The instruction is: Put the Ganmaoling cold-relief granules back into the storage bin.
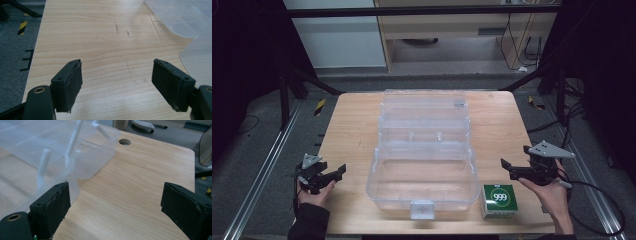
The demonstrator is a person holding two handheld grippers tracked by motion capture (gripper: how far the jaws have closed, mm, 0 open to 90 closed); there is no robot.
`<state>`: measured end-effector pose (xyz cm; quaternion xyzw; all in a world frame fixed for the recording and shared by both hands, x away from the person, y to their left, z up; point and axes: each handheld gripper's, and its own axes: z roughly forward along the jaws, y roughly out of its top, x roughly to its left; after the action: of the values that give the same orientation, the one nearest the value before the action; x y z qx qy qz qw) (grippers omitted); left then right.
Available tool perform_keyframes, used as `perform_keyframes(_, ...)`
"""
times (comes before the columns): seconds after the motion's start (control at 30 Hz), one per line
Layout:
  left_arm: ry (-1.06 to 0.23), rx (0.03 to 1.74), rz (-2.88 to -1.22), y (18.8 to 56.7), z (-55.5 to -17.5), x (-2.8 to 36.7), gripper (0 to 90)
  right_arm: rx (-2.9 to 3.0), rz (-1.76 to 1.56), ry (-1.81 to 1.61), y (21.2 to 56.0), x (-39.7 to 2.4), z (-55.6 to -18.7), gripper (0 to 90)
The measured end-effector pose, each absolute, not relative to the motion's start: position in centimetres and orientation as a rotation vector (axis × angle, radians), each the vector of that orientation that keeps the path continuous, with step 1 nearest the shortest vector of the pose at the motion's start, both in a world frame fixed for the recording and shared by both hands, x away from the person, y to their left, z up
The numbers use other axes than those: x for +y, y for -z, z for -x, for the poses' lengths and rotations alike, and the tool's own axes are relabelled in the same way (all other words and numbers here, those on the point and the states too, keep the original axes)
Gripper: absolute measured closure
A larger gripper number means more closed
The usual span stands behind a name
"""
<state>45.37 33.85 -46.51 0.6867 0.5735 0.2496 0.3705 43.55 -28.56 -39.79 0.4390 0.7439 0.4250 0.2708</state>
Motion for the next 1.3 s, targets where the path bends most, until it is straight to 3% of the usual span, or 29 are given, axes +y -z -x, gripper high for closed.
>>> perform_keyframes(0.53,-0.638,1.473,-1.79,47.0,-45.5,33.6,23.7,2.232,-0.938,-1.011,35.4,-26.5,-43.6,5.6)
perform_keyframes(1.3,-0.636,1.463,-1.809,47.1,-45.6,33.3,23.6,2.515,-0.664,-0.795,34.9,-24.7,-42.7,4.0)
